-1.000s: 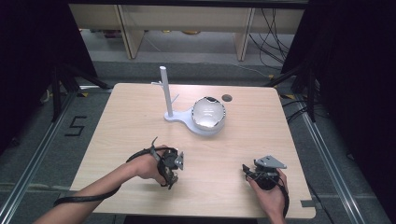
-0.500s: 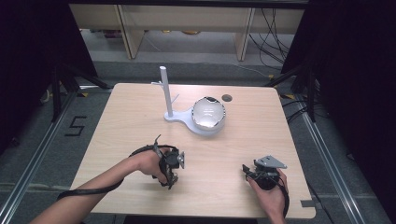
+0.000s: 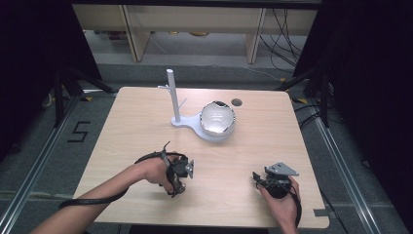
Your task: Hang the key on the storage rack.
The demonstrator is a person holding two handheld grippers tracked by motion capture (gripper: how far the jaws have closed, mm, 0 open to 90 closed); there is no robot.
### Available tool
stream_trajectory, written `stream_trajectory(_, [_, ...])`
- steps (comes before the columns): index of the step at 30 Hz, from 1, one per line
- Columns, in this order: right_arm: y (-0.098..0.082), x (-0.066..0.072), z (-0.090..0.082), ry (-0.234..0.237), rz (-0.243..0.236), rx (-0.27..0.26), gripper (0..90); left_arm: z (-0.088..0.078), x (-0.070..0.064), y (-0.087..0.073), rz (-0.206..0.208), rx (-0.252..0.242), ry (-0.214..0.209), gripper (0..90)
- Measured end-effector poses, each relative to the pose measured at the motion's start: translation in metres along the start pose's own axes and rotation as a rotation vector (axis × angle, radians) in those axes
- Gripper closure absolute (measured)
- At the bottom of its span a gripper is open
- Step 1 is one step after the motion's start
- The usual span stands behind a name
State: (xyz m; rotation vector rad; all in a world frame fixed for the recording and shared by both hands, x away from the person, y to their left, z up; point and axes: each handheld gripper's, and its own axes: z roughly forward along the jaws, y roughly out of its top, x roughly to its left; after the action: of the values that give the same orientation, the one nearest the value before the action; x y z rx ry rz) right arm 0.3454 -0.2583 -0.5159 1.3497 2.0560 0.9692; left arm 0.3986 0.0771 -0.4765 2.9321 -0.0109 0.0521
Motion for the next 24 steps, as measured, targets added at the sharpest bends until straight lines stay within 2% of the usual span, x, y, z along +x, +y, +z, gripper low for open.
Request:
stream_trajectory(3, [-0.0001, 0.0, -0.0001, 0.0, 0.005, 0.004, 47.9, 0.0026, -0.0008, 0.0011, 0.002, -0.004, -0.016, 28.5])
stream_trajectory(4, [-0.0006, 0.0005, 0.001, 0.021, 0.022, 0.001, 47.9, 0.0036, 0.0004, 0.0012, 0.027, 0.019, -0.031, 28.7])
stream_trajectory(6, [-0.0003, -0.001, 0.0002, 0.018, 0.007, 0.005, 47.9, 0.0045, 0.0003, 0.0007, 0.016, 0.017, -0.041, 29.7])
stream_trajectory(10, [-0.0002, -0.0007, 0.0002, 0.023, 0.012, 0.006, 47.9, 0.0038, 0.0032, -0.0012, 0.024, 0.033, -0.052, 31.7])
stream_trajectory(12, [-0.0002, -0.0004, 0.0004, 0.013, 0.007, 0.007, 48.0, 0.0032, 0.0039, -0.0018, 0.016, 0.038, -0.044, 35.0])
stream_trajectory(13, [-0.0002, 0.0, -0.0001, 0.001, 0.005, 0.007, 48.0, 0.0031, 0.0039, -0.0022, 0.012, 0.058, -0.032, 37.7])
stream_trajectory(14, [-0.0002, 0.0001, -0.0002, 0.002, 0.004, 0.007, 48.1, 0.0034, 0.0017, -0.0026, -0.011, 0.056, -0.021, 38.7])
stream_trajectory(20, [-0.0003, 0.0008, 0.0005, 0.012, 0.003, 0.014, 48.3, 0.001, -0.0026, -0.0018, -0.034, 0.089, -0.009, 48.0])
stream_trajectory(22, [-0.0002, 0.0011, 0.0005, 0.013, 0.005, 0.016, 48.3, 0.0007, -0.0021, -0.001, -0.027, 0.092, -0.01, 48.0])
stream_trajectory(24, [-0.0002, 0.0008, 0.0003, 0.014, 0.007, 0.018, 48.3, 0.0005, -0.0014, 0.0007, -0.012, 0.07, -0.003, 44.5])
